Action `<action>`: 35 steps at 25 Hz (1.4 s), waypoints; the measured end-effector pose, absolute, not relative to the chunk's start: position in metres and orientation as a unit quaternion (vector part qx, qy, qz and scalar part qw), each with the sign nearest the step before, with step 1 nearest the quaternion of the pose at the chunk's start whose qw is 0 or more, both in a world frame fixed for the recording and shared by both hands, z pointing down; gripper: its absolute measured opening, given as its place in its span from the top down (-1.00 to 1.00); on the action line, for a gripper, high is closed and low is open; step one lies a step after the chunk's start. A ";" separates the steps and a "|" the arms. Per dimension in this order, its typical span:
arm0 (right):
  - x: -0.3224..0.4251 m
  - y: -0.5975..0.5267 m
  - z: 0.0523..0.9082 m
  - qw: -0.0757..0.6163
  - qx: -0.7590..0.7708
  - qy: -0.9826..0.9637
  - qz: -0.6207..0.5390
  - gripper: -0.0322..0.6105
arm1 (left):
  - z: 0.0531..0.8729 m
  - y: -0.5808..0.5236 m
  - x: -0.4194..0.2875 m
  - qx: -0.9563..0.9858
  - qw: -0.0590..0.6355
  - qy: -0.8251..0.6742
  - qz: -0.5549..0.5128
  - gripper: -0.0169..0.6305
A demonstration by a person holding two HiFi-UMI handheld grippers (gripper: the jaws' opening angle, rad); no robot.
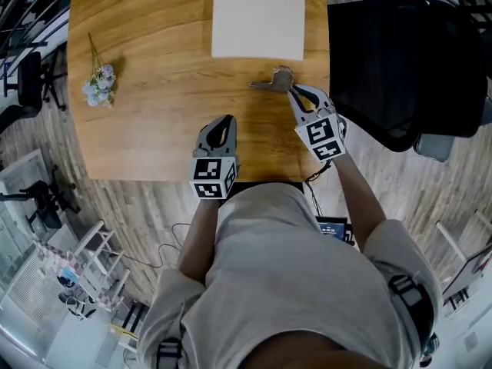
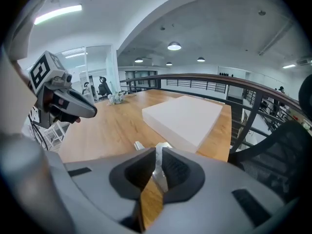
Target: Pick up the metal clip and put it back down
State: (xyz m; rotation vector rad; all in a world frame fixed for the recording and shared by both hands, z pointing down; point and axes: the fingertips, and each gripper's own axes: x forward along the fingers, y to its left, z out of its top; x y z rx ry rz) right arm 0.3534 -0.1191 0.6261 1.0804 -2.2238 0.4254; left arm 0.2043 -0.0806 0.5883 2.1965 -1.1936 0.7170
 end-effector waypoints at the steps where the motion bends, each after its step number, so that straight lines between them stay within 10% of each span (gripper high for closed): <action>1: 0.353 -0.123 0.629 0.310 0.407 -0.843 0.163 0.81 | 0.589 -0.080 0.202 0.811 0.270 -0.446 0.266 0.84; 5: 0.351 -0.138 0.642 0.310 0.386 -0.851 0.174 0.38 | 0.595 -0.078 0.191 0.800 0.277 -0.459 0.271 0.84; 14: 0.338 -0.156 0.684 0.322 0.296 -0.874 0.210 0.16 | 0.593 -0.078 0.170 0.787 0.280 -0.480 0.270 0.84; 35: 0.308 -0.110 0.641 0.372 0.223 -0.895 0.100 0.79 | 0.585 -0.070 0.183 0.809 0.268 -0.458 0.252 0.84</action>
